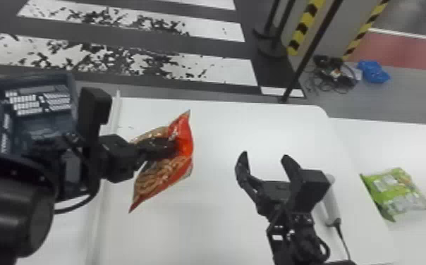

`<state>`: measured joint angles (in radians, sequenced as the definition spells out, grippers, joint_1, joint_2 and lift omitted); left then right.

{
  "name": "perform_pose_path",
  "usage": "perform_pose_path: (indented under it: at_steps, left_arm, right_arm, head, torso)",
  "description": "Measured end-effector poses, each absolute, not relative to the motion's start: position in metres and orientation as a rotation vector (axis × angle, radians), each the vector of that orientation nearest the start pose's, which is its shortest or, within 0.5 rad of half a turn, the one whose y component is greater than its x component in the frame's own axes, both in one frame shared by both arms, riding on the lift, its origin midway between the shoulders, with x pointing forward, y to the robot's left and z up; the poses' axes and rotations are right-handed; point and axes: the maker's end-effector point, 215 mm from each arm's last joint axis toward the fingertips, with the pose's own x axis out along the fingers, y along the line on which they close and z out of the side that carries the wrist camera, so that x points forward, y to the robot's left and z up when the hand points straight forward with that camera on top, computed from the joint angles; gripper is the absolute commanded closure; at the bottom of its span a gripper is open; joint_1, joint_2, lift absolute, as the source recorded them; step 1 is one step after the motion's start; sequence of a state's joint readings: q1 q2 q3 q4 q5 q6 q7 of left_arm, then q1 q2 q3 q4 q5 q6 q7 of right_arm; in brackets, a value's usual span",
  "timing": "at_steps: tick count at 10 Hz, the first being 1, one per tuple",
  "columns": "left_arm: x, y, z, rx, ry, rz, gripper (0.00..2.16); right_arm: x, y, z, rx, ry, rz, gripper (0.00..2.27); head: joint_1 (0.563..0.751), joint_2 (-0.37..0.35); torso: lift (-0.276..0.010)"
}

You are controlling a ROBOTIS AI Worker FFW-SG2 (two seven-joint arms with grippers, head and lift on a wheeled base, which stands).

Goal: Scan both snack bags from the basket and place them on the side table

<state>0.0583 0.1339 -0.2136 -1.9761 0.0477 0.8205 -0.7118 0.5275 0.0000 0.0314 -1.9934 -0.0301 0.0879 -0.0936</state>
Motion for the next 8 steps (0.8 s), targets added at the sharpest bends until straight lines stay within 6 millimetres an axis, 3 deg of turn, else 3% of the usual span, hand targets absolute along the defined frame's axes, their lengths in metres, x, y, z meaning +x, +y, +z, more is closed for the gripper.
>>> perform_pose_path:
  at_steps: [2, 3, 4, 5, 6, 8]
  left_arm:
    - [0.435, -0.031, -0.419, -0.022, 0.522, -0.988, 2.14]
    - [0.425, -0.052, -0.431, -0.015, 0.536, -1.022, 2.01]
    - [0.416, -0.073, -0.444, -0.001, 0.545, -1.052, 1.36]
    - [0.412, -0.086, -0.453, 0.016, 0.534, -1.058, 0.14]
    - [0.41, -0.094, -0.461, 0.032, 0.521, -1.057, 0.0]
    - [0.41, -0.09, -0.469, 0.053, 0.515, -1.03, 0.03]
  right_arm:
    - [0.43, -0.233, -0.404, 0.033, 0.192, -0.073, 0.05]
    - [0.43, -0.234, -0.404, 0.034, 0.191, -0.075, 0.05]
    - [0.43, -0.235, -0.403, 0.036, 0.19, -0.075, 0.05]
    - [0.43, -0.235, -0.403, 0.037, 0.19, -0.076, 0.05]
    - [0.43, -0.236, -0.403, 0.038, 0.19, -0.078, 0.05]
    - [0.431, -0.237, -0.403, 0.039, 0.188, -0.08, 0.05]
  head:
    - [0.695, -0.315]
    - [0.695, -0.35]
    - [0.695, -0.35]
    - [0.695, -0.35]
    - [0.695, -0.35]
    - [0.695, -0.35]
  torso:
    - [-0.075]
    - [-0.075]
    - [-0.075]
    - [-0.075]
    - [-0.075]
    - [-0.075]
